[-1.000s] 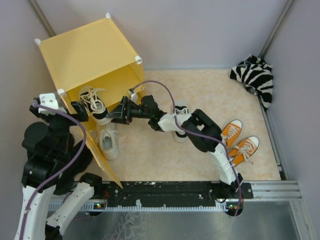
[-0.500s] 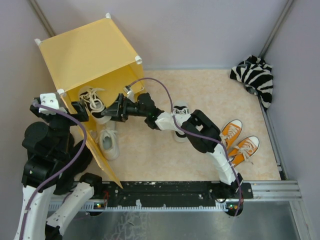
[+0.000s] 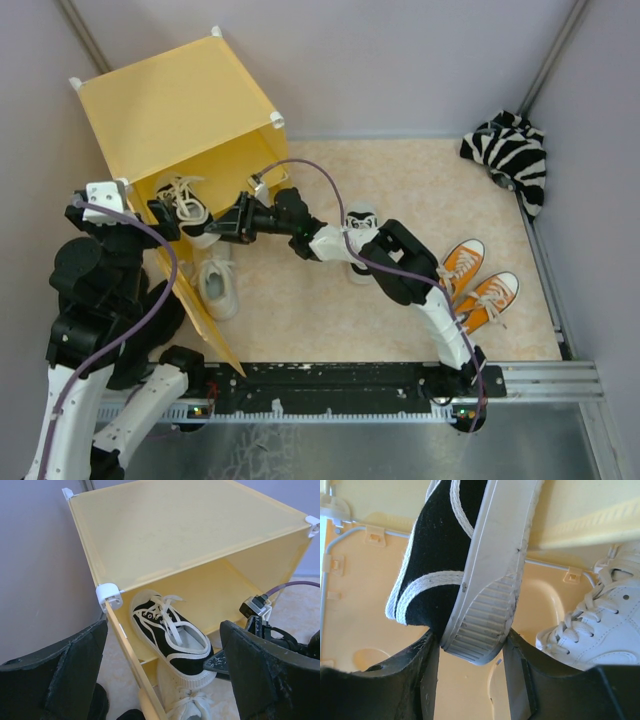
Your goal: Place and organize the shoes in the shoe cabinet
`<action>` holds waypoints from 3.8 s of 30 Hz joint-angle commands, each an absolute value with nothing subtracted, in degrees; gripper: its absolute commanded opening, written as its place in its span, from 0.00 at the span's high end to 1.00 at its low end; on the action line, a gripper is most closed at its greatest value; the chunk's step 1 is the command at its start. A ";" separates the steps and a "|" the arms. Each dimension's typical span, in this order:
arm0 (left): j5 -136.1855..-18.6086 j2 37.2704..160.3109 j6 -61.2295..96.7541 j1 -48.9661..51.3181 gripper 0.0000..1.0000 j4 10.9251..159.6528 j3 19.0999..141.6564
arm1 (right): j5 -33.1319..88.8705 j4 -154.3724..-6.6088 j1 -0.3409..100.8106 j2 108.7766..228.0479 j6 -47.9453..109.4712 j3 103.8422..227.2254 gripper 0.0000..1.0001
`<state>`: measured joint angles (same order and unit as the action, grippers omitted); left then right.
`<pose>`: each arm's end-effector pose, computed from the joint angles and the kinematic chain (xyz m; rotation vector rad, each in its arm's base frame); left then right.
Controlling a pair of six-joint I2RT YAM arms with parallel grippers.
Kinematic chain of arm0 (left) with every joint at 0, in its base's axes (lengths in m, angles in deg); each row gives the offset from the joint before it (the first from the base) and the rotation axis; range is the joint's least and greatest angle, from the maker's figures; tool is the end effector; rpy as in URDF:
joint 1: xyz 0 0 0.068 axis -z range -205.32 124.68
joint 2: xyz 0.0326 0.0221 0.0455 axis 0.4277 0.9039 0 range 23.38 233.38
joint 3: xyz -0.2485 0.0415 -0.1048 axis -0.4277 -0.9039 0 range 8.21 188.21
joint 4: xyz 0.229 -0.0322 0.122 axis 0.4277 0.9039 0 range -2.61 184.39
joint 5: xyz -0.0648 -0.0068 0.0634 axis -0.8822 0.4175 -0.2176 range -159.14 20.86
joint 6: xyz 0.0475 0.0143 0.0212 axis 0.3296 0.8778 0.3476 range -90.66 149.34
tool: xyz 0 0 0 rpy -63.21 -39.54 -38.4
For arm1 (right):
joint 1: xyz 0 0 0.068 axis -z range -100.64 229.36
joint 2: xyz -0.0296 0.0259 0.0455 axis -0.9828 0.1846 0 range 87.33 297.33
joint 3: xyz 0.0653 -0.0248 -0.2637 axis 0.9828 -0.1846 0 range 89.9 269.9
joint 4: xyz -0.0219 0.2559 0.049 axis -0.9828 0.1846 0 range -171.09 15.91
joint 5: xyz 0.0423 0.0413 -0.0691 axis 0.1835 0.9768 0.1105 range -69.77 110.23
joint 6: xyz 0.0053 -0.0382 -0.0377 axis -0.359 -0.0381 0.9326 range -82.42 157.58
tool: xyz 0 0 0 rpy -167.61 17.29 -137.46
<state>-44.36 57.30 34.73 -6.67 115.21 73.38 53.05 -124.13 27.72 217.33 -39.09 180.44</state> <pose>0.0857 -0.0131 0.4456 -0.0294 1.5176 0.1412 0.3080 0.4203 0.2128 -0.1705 1.9916 2.0726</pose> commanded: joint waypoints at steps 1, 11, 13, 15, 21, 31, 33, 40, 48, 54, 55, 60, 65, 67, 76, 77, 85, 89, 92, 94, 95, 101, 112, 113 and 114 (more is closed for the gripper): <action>-44.72 57.98 34.86 -6.51 0.01 113.83 74.64 | 54.64 -132.43 26.92 213.77 -41.05 182.71 0.78; -45.83 58.63 33.61 -6.51 0.01 113.48 74.17 | 53.86 -128.87 26.45 210.10 -40.03 187.13 0.78; -45.89 58.63 33.83 -6.54 0.01 113.50 74.21 | 53.30 -128.80 26.45 210.17 -40.51 187.90 0.79; -45.89 58.48 33.89 -6.52 0.01 113.47 74.14 | 52.88 -127.34 26.45 210.74 -40.12 189.56 0.79; -46.36 58.09 33.91 -6.52 0.01 113.31 73.53 | 50.44 -118.61 26.28 215.39 -37.41 199.99 0.79; -46.69 56.60 34.26 -6.51 0.01 113.62 72.88 | 46.45 -107.02 25.14 226.77 -35.20 215.86 0.80; -46.49 56.21 34.35 -6.51 0.01 113.67 72.66 | 45.79 -106.39 25.05 227.73 -35.23 216.06 0.80; -47.15 55.90 34.19 -6.56 0.01 113.58 72.41 | 43.72 -101.51 23.86 231.22 -31.47 221.30 0.81; -47.34 55.49 34.20 -6.51 0.01 113.87 72.76 | 42.00 -98.86 23.03 231.81 -29.79 222.61 0.78; -47.34 55.12 34.22 -6.51 0.01 113.88 72.62 | 42.81 -97.04 22.55 233.21 -29.49 224.70 0.58; -47.34 55.11 34.22 -6.51 0.01 113.93 72.63 | 43.04 -96.88 22.46 233.11 -29.42 224.73 0.51; -47.49 55.20 34.09 -6.52 0.01 113.68 72.63 | 42.37 -93.79 22.32 230.30 -25.62 223.06 0.29; -47.14 55.54 33.52 -6.51 0.01 113.66 72.97 | 40.70 -91.80 22.34 226.53 -22.16 219.26 0.27; -46.56 55.55 33.27 -6.51 0.01 113.59 72.94 | 39.79 -88.96 22.32 225.50 -20.11 219.14 0.26; -44.27 56.92 33.60 -6.51 0.01 113.41 73.50 | 35.19 -78.64 22.31 219.66 -11.94 215.36 0.26; -44.03 57.03 33.69 -6.51 0.01 113.36 73.71 | 35.94 -78.43 22.25 219.66 -10.86 215.79 0.25; -44.25 57.65 32.90 -6.51 0.01 113.19 73.63 | 42.72 -80.78 22.08 222.41 -10.58 220.19 0.25; -44.43 57.57 32.90 -6.52 0.01 113.13 72.94 | 45.56 -86.19 21.82 222.25 -11.76 218.91 0.27; -44.62 57.42 32.86 -6.51 0.01 113.06 72.53 | 45.48 -87.08 21.60 223.14 -12.12 219.70 0.31; -44.70 57.24 32.86 -6.51 0.01 112.89 72.30 | 45.59 -87.06 21.62 224.31 -12.38 220.76 0.34; -44.74 57.18 32.91 -6.51 0.01 112.88 72.27 | 45.66 -87.27 21.61 225.00 -12.57 221.44 0.34; -44.53 56.66 33.05 -6.52 0.01 113.03 72.08 | 50.11 -94.67 21.53 229.80 -14.56 225.13 0.36; -44.74 57.21 32.76 -6.51 0.01 112.90 71.90 | 55.32 -104.27 21.40 228.48 -17.57 220.97 0.38; -44.80 57.22 32.76 -6.51 0.01 112.84 71.84 | 54.57 -104.48 21.43 226.86 -16.97 218.65 0.38; -44.72 57.29 32.80 -6.51 0.01 112.73 71.84 | 53.67 -104.74 21.44 224.78 -16.27 216.33 0.38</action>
<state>-44.73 57.19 33.31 -6.67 114.35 72.22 53.72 -99.11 22.09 231.90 -17.58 221.47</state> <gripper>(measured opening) 0.995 0.619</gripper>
